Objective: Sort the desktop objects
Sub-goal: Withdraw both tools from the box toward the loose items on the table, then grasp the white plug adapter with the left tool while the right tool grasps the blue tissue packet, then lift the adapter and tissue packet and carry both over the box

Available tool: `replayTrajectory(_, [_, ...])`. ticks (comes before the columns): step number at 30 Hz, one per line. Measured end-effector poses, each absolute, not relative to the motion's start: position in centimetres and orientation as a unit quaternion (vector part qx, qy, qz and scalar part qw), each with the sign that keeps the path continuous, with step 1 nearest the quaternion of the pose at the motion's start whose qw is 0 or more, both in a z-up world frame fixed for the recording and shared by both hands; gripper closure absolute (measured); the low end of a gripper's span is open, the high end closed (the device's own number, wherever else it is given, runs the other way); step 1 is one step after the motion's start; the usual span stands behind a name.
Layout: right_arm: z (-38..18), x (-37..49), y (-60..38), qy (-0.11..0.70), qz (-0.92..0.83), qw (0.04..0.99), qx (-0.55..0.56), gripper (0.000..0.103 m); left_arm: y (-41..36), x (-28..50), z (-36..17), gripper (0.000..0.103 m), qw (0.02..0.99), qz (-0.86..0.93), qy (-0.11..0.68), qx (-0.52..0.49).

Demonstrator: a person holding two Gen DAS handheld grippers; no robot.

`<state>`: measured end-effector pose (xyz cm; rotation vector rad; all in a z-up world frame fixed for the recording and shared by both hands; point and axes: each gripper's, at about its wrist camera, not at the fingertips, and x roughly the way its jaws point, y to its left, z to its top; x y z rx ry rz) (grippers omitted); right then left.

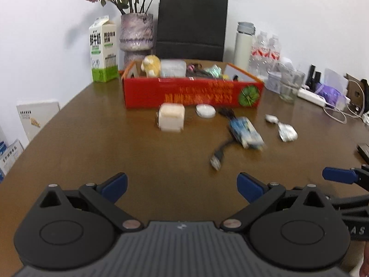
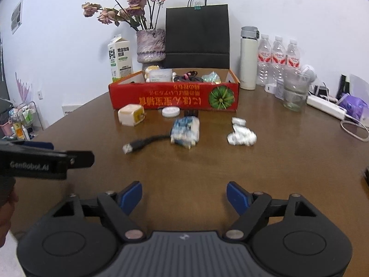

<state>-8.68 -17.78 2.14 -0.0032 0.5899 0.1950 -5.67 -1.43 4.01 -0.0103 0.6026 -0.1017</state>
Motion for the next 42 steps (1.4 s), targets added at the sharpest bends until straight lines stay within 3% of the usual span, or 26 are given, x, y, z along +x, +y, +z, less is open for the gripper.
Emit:
replayTrajectory(13, [2.1,1.2,-16.1,0.304,0.108,0.946,0.0,0.029,-0.2,3.9,4.3,0.0,0.958,-0.042,0.282,-0.027])
replayTrajectory(17, [1.8,2.9,-15.7,0.315,0.115,0.942,0.004,0.047,-0.3,6.3,3.9,0.0,0.955,-0.047,0.291,-0.036])
replayTrajectory(21, [1.5,3.6,-15.7,0.316,0.113,0.942,0.01,0.05,-1.1,8.3,3.4,0.0,0.953,-0.053,0.297,-0.021])
replayTrajectory(23, [1.4,3.9,-15.8,0.318,0.111,0.941,0.014,0.057,-1.3,8.9,3.1,0.001,0.953,-0.06,0.298,-0.018])
replayTrajectory(32, [0.8,4.6,-16.0,0.318,0.106,0.942,0.013,0.067,-1.4,11.2,2.3,0.036,0.944,-0.071,0.322,-0.026])
replayTrajectory(37, [0.8,4.3,-16.2,0.315,0.104,0.943,0.015,0.077,-0.6,11.4,2.0,0.044,0.939,-0.068,0.333,-0.051])
replayTrajectory(38, [0.8,4.3,-16.3,0.314,0.103,0.944,0.019,0.079,-0.4,11.3,2.1,0.054,0.94,-0.063,0.331,-0.053])
replayTrajectory(42, [1.2,3.8,-16.7,0.307,0.1,0.946,0.031,0.088,-0.3,10.7,2.2,0.054,0.939,-0.065,0.333,-0.053])
